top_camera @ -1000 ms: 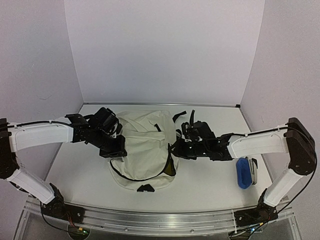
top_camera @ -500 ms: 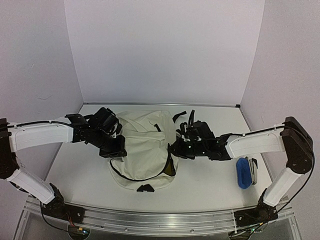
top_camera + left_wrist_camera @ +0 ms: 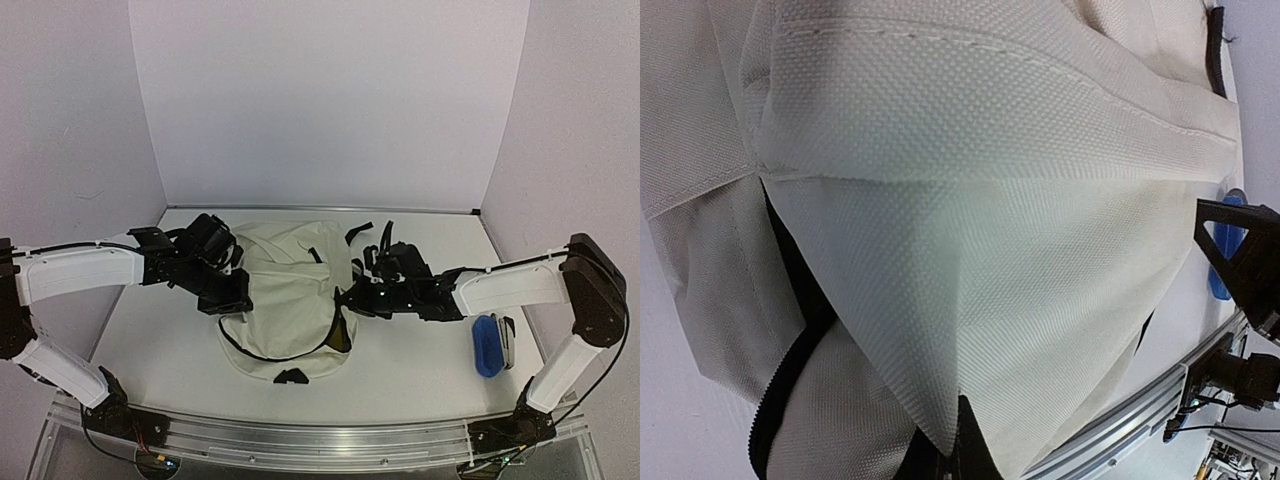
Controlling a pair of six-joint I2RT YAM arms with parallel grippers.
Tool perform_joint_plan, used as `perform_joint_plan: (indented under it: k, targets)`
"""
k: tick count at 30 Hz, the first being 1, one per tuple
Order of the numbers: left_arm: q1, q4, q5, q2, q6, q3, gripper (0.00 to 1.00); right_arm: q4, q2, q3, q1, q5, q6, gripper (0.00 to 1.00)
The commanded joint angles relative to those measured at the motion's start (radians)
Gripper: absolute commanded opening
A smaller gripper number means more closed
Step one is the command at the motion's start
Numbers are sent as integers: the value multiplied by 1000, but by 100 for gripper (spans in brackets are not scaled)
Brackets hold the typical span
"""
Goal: Pack the student bag
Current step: Zip the student bag at the center of the board.
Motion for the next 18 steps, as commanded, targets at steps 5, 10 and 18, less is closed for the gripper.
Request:
perform_joint_plan:
  k: [5,10,18]
  targets:
    - [12,-44,-63,-72,17,8,0,23,-50,-36,-15,-39,-9,0]
    - [14,-26,-51,-65,21,9,0,23,-65,-50,-15,-96,-35,0]
    - [14,-6,-45,-39,32,27,0,20,-65,-85,-13,-171,-53,0]
